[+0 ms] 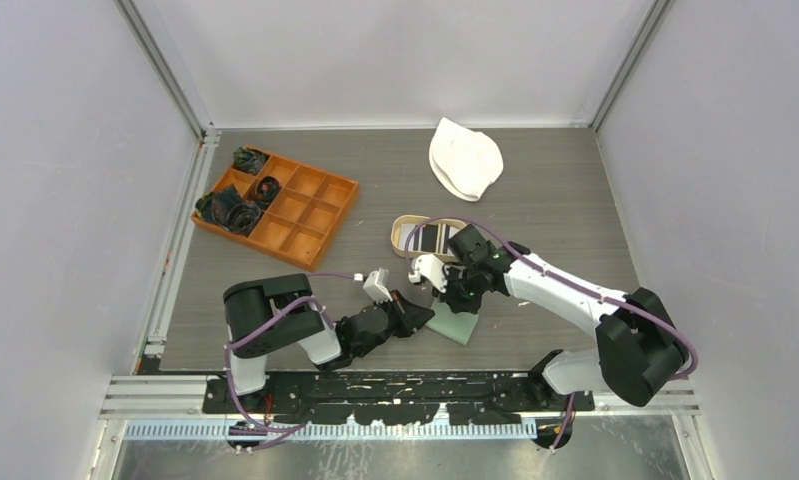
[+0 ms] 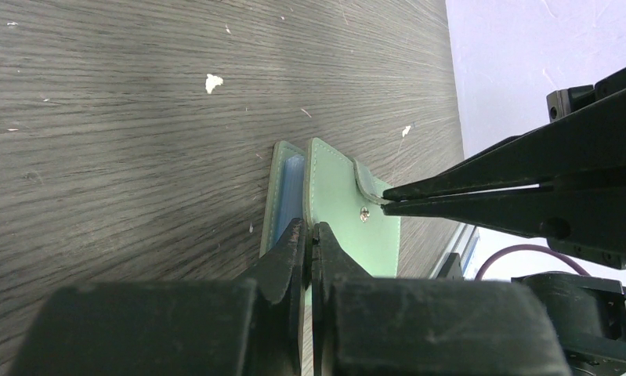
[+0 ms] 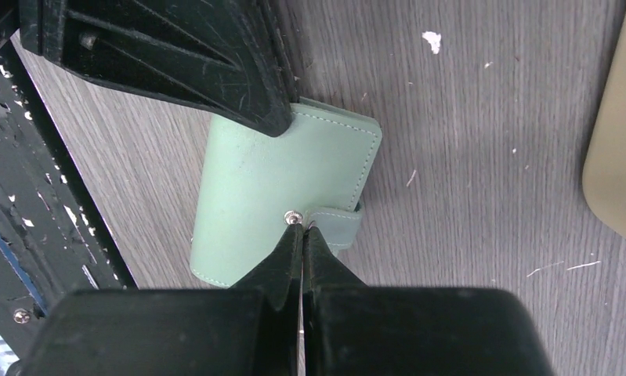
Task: Put the credit cards into the card holder
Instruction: Close the card holder at the center of the board.
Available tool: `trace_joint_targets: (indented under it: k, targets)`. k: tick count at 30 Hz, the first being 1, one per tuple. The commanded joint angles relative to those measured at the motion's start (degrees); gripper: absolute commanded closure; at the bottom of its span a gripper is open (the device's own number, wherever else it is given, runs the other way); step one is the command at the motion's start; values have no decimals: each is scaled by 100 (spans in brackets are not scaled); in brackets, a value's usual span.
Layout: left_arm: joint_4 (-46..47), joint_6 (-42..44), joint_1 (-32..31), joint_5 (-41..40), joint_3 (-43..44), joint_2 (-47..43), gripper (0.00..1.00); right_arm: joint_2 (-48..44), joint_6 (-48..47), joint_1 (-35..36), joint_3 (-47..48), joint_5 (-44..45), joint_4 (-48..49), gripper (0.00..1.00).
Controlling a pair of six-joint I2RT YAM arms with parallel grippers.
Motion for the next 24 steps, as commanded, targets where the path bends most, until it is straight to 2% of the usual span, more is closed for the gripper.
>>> trace_joint_targets:
  k: [1,24]
  targets:
    - [206,81,-17,-21,1,9,100,36,34,229,63,80,229,99]
    - [291,87,-12,-49,-92,-29,100,-328,-734,635,-251,317,-11,99]
